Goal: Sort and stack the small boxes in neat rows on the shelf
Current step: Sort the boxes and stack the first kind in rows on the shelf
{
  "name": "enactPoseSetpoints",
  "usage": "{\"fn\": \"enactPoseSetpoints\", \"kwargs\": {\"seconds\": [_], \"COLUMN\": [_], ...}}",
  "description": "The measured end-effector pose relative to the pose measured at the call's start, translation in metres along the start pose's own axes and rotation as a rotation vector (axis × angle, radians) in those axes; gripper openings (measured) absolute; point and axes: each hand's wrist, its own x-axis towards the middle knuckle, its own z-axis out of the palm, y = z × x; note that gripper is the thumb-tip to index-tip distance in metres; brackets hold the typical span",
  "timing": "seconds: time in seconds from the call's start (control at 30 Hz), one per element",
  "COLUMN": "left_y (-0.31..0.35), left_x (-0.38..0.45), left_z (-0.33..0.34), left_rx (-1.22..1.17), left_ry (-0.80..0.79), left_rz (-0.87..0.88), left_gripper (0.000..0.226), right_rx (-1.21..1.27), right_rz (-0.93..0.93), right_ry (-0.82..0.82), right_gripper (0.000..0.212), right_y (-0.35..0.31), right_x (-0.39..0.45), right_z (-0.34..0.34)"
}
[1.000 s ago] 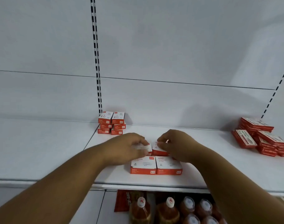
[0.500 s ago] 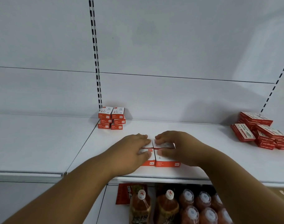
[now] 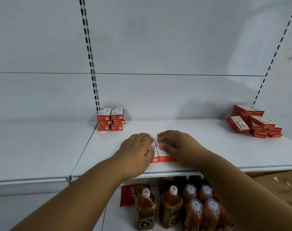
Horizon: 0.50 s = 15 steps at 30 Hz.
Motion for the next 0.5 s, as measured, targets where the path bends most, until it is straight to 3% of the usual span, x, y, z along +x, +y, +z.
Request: {"fn": "enactPoseSetpoints", "kwargs": {"seconds": [0.2, 0.37, 0.5], "left_y": [0.002, 0.009, 0.0], "left_x": [0.0, -0.001, -0.005], "left_z": [-0.005, -0.011, -0.018], "left_rx": [-0.009, -0.135, -0.169], "left_ry": [0.008, 0.135, 0.186], "left_rz": [-0.016, -0.072, -0.156], "left_gripper": [0.045, 0.042, 0.041], "right_rx": [-0.014, -0.064, -0.135], "right_rz": [0.019, -0.043, 0.013], "right_ry": [-0.041, -0.028, -0.036], "right_gripper": [0.026, 0.027, 0.028], "right_y": [-0.005, -0.009, -0.01], "right_x": [0.004, 0.017, 0.024], "right_z": [-0.008, -0.014, -0.015]}}
